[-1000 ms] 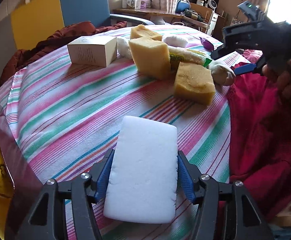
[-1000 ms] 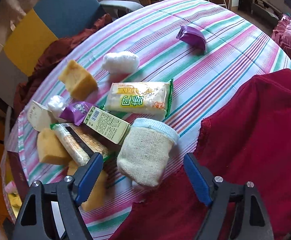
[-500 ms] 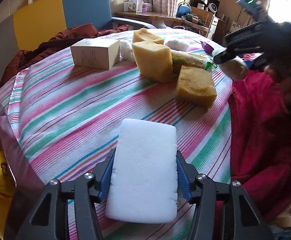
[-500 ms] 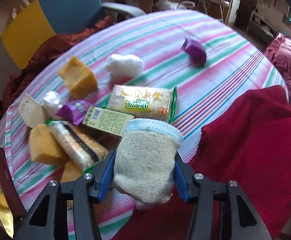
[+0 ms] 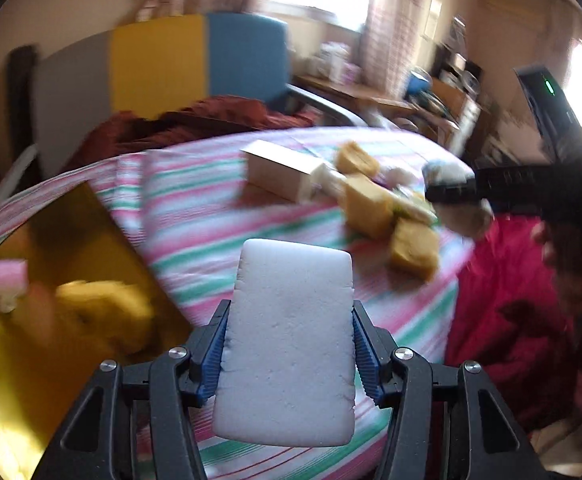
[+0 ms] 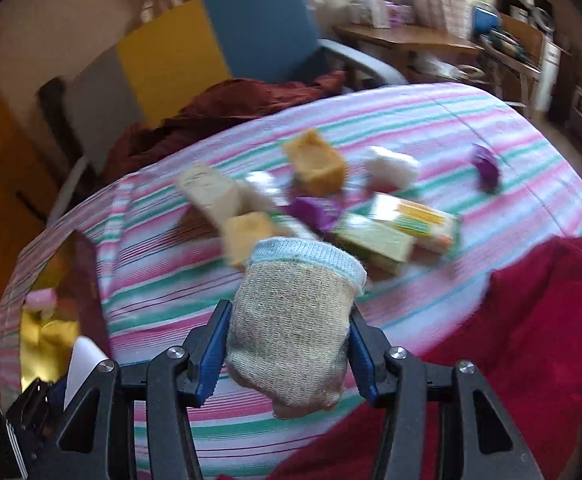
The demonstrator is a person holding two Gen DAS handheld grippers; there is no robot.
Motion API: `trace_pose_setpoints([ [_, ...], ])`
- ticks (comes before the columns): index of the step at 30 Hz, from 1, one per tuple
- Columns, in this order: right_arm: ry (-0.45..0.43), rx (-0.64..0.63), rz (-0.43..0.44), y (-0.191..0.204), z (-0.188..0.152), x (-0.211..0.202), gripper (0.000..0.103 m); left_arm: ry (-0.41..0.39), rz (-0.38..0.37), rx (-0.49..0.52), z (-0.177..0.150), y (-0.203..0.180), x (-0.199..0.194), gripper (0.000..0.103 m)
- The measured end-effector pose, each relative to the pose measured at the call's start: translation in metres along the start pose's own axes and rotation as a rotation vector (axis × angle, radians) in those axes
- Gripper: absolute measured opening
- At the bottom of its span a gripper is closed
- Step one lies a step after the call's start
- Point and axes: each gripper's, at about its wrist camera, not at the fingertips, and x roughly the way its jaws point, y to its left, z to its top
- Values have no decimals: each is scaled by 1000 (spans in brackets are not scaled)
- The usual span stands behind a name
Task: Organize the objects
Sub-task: 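Carry sponge and knit cover to the gold tray and release them inside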
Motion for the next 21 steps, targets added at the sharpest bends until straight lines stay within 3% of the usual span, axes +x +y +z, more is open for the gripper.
trace_pose_setpoints([
  [9,57,-251,195,118,-12,15,54,-89,197,-238,-22,99,-61,56],
  [15,97,-389,292,186,-25,26,54,-66,321,-348,-56,150,-78,56],
  [21,145,-508,355,249,-44,42,54,-50,415,-405,-73,176,-79,58],
])
